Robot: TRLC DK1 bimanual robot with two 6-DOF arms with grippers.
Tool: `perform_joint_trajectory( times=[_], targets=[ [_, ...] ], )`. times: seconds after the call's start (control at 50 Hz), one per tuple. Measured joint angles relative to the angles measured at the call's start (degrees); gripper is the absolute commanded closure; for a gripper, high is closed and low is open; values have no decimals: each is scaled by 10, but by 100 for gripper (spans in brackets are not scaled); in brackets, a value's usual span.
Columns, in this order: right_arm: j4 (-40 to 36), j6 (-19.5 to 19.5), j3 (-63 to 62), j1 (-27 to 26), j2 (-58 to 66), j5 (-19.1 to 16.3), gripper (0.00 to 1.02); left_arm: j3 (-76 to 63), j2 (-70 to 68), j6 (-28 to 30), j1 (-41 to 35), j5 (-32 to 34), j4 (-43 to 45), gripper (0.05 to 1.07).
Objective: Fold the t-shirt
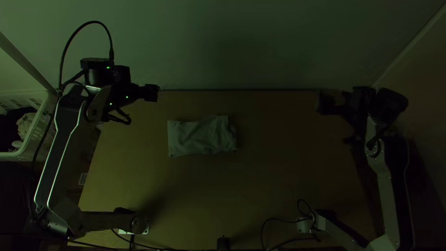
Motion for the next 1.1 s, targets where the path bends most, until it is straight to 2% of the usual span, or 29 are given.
perform_joint_trajectory(
  times=[0.26, 0.38, 0.6, 0.76, 0.94, 1.1],
  targets=[
    [79, -21, -26, -36, -97, 2, 3, -149, -168, 18, 79, 0, 89, 9],
    [135, -34, -82, -40, -168, 2, 3, -221, -246, 20, 112, 0, 148, 9],
    [221, -43, -202, -47, -265, 2, 3, -369, -398, 19, 123, -3, 243, 9],
    [275, -45, -301, -52, -330, 2, 3, -485, -505, 9, 137, -35, 322, 9],
    [307, -44, -382, -65, -386, 2, 3, -643, -636, 10, 170, -37, 374, 9],
    [348, -44, -466, -70, -451, 2, 3, -775, -752, 16, 187, -37, 381, 9]
  ],
)
